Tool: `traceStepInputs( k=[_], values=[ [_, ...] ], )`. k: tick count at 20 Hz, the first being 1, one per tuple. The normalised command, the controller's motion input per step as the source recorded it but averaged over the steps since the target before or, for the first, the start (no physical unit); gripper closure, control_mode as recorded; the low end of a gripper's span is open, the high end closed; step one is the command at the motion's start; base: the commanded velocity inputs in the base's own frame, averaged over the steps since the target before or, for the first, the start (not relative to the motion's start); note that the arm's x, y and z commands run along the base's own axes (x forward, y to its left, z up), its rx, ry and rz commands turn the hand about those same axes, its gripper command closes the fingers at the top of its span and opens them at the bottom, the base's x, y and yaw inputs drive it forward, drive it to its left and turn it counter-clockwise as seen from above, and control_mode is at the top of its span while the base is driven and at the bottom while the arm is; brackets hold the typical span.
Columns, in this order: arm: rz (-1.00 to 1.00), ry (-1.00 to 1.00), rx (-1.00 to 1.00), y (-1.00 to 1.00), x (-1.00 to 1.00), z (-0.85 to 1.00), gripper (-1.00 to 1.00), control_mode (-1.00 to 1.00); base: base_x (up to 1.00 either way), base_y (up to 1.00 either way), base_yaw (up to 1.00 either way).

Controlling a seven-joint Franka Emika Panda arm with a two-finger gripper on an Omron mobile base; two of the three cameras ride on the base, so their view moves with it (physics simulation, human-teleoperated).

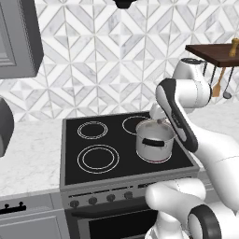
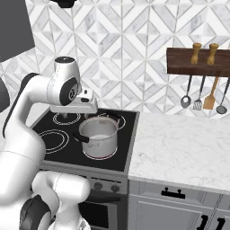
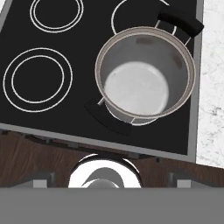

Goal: Turn off the front right burner of the stove.

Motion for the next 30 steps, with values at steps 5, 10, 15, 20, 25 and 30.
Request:
traceStepInputs(
  k=[5,10,15,20,25,30],
  values=[
    [0.0,0.0,0.0,-0.05,0.0,0.0,-1.0,-1.0,0.0,0.0,0.0],
    [0.0,0.0,0.0,0.0,0.0,0.0,-1.0,-1.0,0.0,0.0,0.0],
    [0.0,0.0,0.0,0.0,0.0,0.0,-1.0,-1.0,0.0,0.0,0.0],
    [0.0,0.0,0.0,0.0,0.0,0.0,-1.0,-1.0,0.0,0.0,0.0],
    [0.0,0.0,0.0,-0.06,0.0,0.0,-1.0,-1.0,0.0,0.0,0.0],
    [0.0,0.0,0.0,-0.05,0.0,0.0,-1.0,1.0,-0.01,-0.29,0.0]
  ],
)
